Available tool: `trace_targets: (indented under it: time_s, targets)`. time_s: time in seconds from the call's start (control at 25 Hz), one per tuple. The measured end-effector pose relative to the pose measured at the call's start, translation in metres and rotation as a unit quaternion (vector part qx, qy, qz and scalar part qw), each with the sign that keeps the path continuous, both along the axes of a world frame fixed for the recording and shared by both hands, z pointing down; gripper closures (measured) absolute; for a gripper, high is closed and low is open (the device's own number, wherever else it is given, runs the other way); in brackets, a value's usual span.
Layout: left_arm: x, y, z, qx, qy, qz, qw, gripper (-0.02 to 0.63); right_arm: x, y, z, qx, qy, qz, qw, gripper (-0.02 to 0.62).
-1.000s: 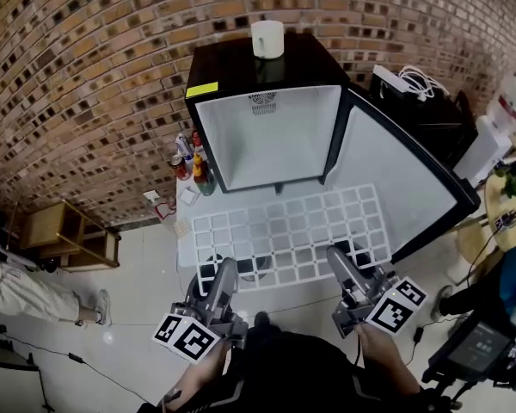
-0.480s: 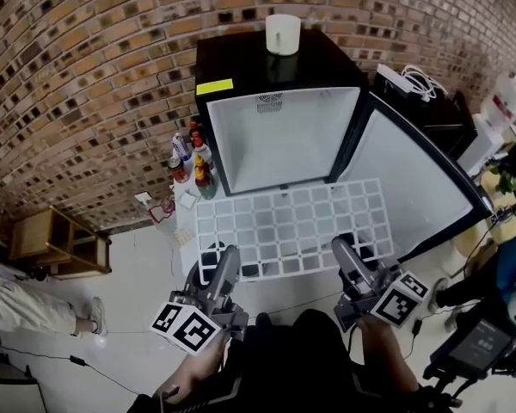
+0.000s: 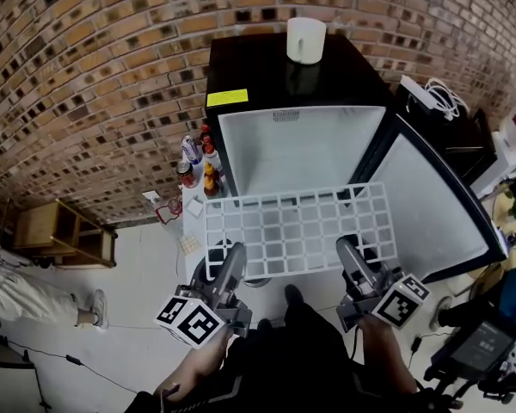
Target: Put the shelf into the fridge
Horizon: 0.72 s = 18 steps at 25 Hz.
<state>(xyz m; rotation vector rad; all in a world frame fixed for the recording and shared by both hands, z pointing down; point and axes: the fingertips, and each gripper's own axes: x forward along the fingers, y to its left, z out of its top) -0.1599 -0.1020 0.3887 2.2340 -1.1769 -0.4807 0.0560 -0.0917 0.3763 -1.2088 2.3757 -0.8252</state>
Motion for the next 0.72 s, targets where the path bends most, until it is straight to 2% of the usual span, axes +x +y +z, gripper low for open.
trace_targets:
  time_s: [0.4, 0.72]
  targets:
    - [0.025, -0.06, -0.006, 0.003, -0.009, -0.012, 0.9999, 0.449, 0.025, -0.066, -0.002, 0.002, -0.008, -0.013, 1.0, 0.451]
    - [0.035, -0.096, 0.008, -0.013, -0.013, -0.01, 0.9998, 0.449, 0.036, -0.1, 0.013, -0.013, -0.013, -0.01, 1.0, 0.451]
